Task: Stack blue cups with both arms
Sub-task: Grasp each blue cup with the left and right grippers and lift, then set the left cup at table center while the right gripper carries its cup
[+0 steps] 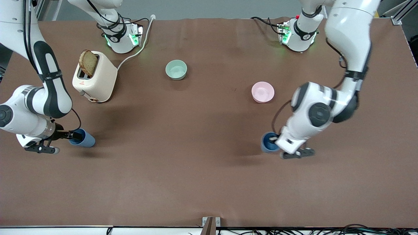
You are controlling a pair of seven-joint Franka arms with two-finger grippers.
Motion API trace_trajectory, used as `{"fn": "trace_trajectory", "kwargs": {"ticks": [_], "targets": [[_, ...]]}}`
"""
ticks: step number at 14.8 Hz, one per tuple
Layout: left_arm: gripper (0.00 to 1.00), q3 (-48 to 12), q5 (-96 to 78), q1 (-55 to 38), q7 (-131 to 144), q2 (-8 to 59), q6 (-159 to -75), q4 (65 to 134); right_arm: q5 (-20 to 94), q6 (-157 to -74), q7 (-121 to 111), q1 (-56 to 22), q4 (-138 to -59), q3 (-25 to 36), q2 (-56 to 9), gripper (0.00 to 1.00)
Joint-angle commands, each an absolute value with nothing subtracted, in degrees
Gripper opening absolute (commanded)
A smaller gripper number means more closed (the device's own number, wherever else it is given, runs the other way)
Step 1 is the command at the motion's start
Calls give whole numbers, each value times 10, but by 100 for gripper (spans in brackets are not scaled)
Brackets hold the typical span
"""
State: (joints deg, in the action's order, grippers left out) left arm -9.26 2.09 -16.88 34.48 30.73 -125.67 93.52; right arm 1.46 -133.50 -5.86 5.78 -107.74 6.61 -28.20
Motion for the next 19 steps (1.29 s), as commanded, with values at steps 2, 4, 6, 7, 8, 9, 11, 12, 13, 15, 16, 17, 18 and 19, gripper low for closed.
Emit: {"fn": "trace_trajectory", "kwargs": {"ticks": [2,4,6,7,8,9,11,12,13,15,16,17,18,19], "targets": [[0,-91,29,-263,502,339,-1247,899,25,-1338,-67,62,-1081,62,-278,21],[0,-90,27,-314,556,363,-1250,886,25,-1333,-68,59,-1080,62,-276,4],[0,-90,26,-343,603,385,-1253,868,24,-1311,-76,58,-1073,62,-262,2],[0,-90,25,-350,617,394,-1254,861,23,-1284,-78,57,-1064,62,-247,2],[0,-90,25,-359,625,402,-1259,853,23,-1253,-75,51,-1050,62,-233,1],[0,-90,25,-365,628,408,-1266,851,22,-1215,-72,42,-1032,63,-222,1],[2,-91,22,-366,632,416,-1285,850,22,-1147,-53,31,-999,63,-199,1],[3,-91,21,-366,635,420,-1291,851,22,-1123,-38,25,-987,63,-188,1],[6,-91,21,-368,635,423,-1293,850,22,-1103,-31,19,-978,62,-181,1],[35,-91,22,-368,631,425,-1298,849,23,-1065,7,-6,-962,62,-164,1],[85,-91,22,-367,631,424,-1302,849,24,-1056,39,-24,-955,62,-157,1],[100,-90,25,-364,628,418,-1297,838,25,-1054,67,-45,-952,62,-149,1],[100,-86,29,-362,628,408,-1288,818,27,-1054,96,-68,-951,58,-142,1],[100,-81,30,-354,627,391,-1264,813,35,-1054,136,-94,-948,57,-136,1]]}}
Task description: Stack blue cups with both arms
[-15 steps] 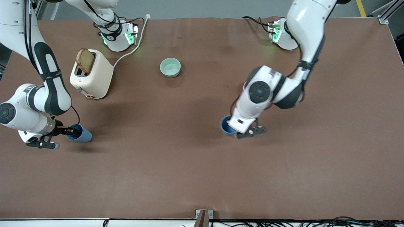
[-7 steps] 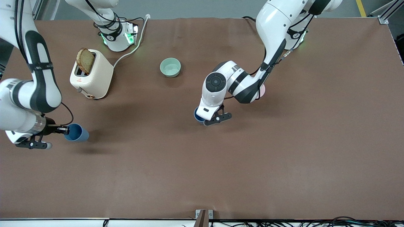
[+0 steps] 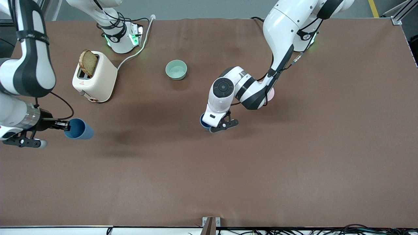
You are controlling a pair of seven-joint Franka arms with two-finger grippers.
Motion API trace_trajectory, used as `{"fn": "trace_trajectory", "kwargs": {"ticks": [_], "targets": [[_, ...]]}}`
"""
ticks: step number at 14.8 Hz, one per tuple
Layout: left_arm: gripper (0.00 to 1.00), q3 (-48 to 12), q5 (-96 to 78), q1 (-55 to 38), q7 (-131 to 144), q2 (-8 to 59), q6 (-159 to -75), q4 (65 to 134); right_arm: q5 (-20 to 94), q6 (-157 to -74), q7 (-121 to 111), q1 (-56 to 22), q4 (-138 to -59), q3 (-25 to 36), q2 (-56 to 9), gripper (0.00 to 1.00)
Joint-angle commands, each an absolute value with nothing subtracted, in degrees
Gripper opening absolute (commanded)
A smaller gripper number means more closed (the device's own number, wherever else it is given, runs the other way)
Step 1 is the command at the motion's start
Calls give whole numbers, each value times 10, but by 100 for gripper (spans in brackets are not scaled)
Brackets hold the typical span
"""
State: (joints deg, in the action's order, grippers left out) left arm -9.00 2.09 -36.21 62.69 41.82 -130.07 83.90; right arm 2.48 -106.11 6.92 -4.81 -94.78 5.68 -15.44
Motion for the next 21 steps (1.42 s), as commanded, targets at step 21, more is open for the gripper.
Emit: {"fn": "trace_trajectory", "kwargs": {"ticks": [21], "targets": [[100,-71,12,-22,102,-17,-889,895,89,-1222,478,-454,-932,61,-221,4]]}}
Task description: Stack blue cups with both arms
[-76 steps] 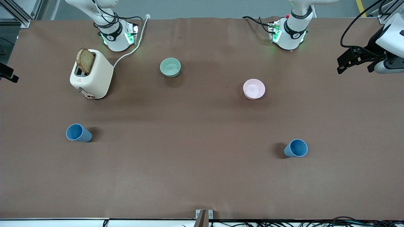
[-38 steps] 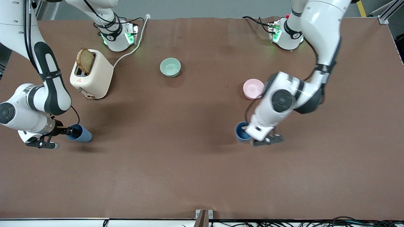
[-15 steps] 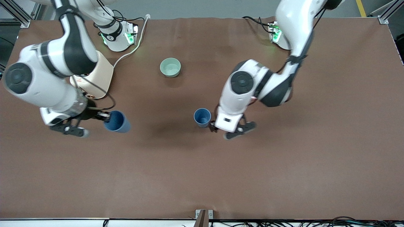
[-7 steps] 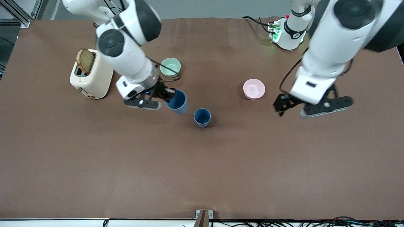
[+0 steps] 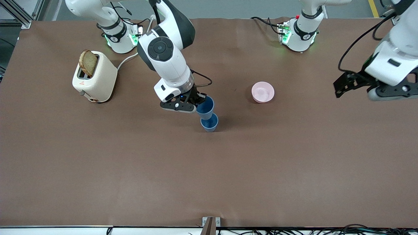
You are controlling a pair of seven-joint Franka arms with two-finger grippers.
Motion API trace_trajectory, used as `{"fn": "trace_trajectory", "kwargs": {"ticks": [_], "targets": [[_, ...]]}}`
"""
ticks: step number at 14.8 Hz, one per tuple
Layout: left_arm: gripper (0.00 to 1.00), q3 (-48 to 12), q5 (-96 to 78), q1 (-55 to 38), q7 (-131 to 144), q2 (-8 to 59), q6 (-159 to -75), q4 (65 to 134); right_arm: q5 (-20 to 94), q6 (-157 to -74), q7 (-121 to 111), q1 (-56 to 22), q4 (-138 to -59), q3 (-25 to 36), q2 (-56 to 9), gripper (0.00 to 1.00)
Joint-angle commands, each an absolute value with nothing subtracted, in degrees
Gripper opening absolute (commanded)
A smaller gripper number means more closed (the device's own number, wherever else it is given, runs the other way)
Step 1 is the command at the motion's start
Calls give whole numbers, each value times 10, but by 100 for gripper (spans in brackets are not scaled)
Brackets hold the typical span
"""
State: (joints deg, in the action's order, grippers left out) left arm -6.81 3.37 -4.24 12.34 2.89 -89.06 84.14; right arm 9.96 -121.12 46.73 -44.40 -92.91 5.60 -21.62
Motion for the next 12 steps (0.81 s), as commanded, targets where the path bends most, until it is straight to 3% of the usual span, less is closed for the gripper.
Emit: {"fn": "trace_trajectory", "kwargs": {"ticks": [1,12], "targets": [[100,-71,3,-13,93,-25,-889,908,89,-1234,478,-459,-933,61,-228,5],[100,-77,2,-7,76,-39,-889,920,88,-1281,483,-472,-934,61,-271,9]]}}
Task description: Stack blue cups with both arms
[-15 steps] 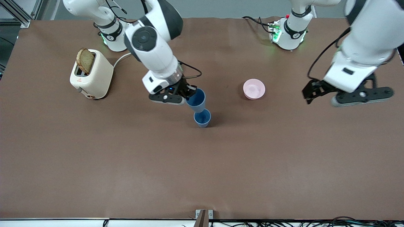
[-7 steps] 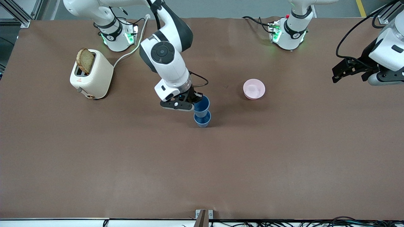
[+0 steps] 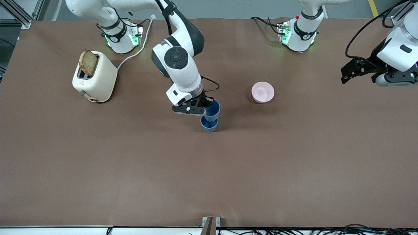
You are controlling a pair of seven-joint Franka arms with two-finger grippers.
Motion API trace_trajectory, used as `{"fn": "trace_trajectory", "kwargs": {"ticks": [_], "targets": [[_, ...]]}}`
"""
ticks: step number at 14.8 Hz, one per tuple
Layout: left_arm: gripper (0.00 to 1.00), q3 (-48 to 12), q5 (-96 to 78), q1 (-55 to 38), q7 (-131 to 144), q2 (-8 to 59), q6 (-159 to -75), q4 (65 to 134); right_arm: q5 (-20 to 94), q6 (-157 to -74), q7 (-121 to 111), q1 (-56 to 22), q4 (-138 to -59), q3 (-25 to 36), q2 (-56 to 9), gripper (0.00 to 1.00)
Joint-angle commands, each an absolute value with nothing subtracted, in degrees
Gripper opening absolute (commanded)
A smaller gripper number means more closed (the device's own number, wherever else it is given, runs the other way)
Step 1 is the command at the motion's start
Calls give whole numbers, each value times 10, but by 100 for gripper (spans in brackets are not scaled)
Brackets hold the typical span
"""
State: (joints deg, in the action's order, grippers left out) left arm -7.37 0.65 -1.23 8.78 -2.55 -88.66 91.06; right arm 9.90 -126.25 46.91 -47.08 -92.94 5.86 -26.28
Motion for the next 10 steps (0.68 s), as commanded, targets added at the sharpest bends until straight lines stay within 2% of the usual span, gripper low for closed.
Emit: {"fn": "trace_trajectory", "kwargs": {"ticks": [1,8,9,10], "targets": [[100,-76,1,-6,69,-39,-889,919,88,-1299,483,-470,-933,61,-280,8],[100,-73,0,-5,52,-35,-889,913,88,-1316,478,-460,-933,62,-290,9],[100,-73,0,-6,52,-36,-889,913,88,-1316,478,-459,-933,62,-290,10],[100,-73,0,-6,52,-36,-889,914,88,-1313,477,-458,-933,62,-290,17]]}}
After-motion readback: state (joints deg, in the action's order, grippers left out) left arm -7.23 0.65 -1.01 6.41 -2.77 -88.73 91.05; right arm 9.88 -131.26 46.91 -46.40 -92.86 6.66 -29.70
